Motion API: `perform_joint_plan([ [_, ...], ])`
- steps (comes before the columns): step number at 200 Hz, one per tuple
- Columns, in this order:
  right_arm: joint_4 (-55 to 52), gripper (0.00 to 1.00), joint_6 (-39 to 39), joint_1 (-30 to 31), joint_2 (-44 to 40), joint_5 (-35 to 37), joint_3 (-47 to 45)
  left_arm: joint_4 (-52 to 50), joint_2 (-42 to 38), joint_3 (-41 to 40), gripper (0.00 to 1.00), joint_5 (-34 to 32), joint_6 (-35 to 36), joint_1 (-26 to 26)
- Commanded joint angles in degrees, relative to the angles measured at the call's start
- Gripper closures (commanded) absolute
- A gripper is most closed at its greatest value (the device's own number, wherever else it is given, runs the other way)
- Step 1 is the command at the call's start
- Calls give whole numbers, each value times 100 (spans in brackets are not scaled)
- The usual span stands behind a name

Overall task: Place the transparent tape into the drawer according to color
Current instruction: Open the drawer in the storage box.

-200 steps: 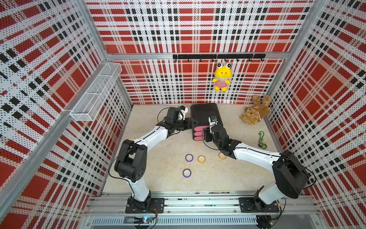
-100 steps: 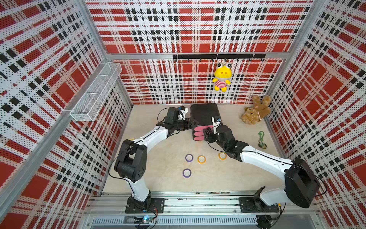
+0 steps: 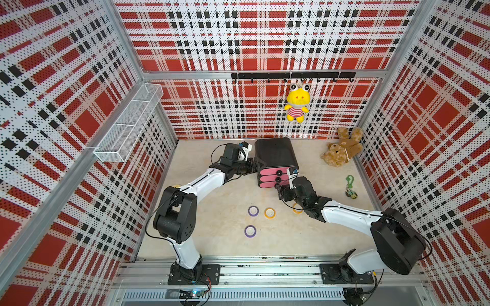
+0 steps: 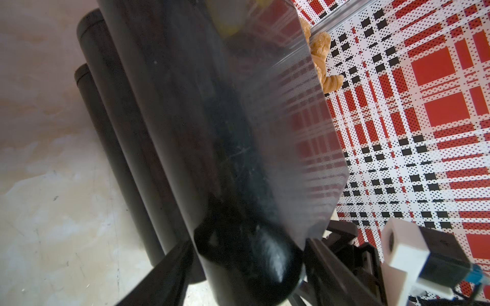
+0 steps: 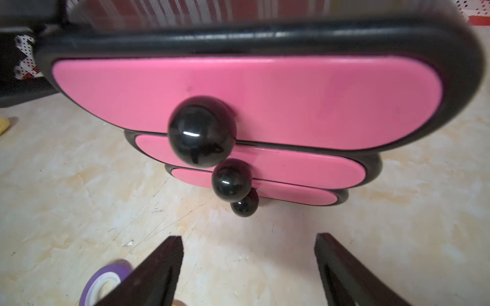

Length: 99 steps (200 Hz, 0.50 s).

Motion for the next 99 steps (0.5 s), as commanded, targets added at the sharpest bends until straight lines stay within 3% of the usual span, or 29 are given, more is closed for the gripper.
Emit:
perform_joint_plan([
  [1,384,15,-77,-53,260,-49,200,-99,107,113,27,69,132,0],
  [99,809,19,10,-80,764,-113,455,-101,109,103,26,115,149,27],
])
